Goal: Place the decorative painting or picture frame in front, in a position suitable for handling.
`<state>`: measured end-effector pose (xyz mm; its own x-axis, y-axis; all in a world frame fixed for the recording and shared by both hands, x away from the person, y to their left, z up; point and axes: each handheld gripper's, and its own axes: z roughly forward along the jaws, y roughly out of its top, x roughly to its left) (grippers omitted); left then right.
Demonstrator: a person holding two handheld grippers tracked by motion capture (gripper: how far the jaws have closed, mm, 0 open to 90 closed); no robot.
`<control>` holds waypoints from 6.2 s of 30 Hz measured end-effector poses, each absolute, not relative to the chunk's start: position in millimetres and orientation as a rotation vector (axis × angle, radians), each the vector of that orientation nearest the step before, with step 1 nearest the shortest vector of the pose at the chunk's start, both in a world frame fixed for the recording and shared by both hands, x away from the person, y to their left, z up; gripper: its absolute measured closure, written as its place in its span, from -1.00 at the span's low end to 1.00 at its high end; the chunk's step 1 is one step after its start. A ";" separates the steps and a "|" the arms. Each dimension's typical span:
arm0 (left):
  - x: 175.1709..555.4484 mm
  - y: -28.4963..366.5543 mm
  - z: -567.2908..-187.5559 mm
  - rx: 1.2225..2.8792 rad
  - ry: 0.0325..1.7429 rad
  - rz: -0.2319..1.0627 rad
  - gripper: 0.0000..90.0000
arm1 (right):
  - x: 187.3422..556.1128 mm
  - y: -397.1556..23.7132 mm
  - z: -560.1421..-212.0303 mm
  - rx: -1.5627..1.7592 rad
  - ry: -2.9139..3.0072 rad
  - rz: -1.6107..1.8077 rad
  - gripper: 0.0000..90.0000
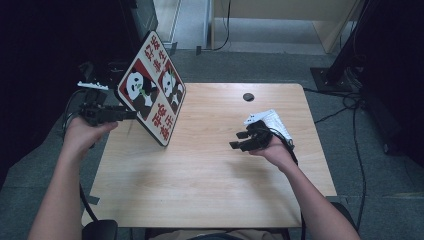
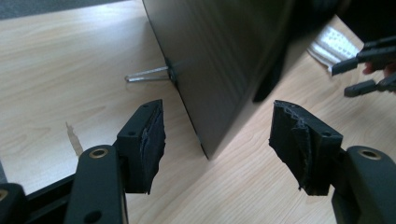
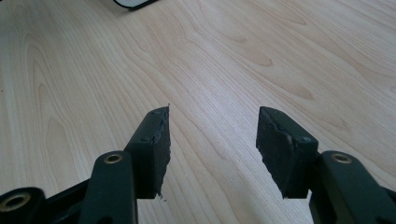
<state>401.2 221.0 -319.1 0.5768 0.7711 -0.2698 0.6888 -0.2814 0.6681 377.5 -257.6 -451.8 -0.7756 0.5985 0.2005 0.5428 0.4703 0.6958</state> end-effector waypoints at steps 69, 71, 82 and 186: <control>560.4 164.1 -259.4 2.235 1.252 0.108 0.03 | 353.1 -268.4 -450.2 1.028 2.568 1.246 0.00; 561.1 163.4 -259.5 2.238 1.253 0.099 0.07 | 353.4 -269.2 -450.5 1.035 2.569 1.244 0.00; 566.1 162.3 -260.8 2.274 1.302 0.055 0.34 | 355.2 -269.9 -452.0 1.045 2.569 1.242 0.00; 449.6 21.4 -246.2 2.457 0.983 -0.181 0.58 | 359.2 -310.1 -450.3 1.167 2.458 1.210 0.00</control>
<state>449.6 21.4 -246.2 0.7329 0.6140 -0.2931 0.6782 -0.6246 0.3873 359.2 -310.1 -450.3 -0.6814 0.7090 0.1817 0.5765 0.3669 0.7301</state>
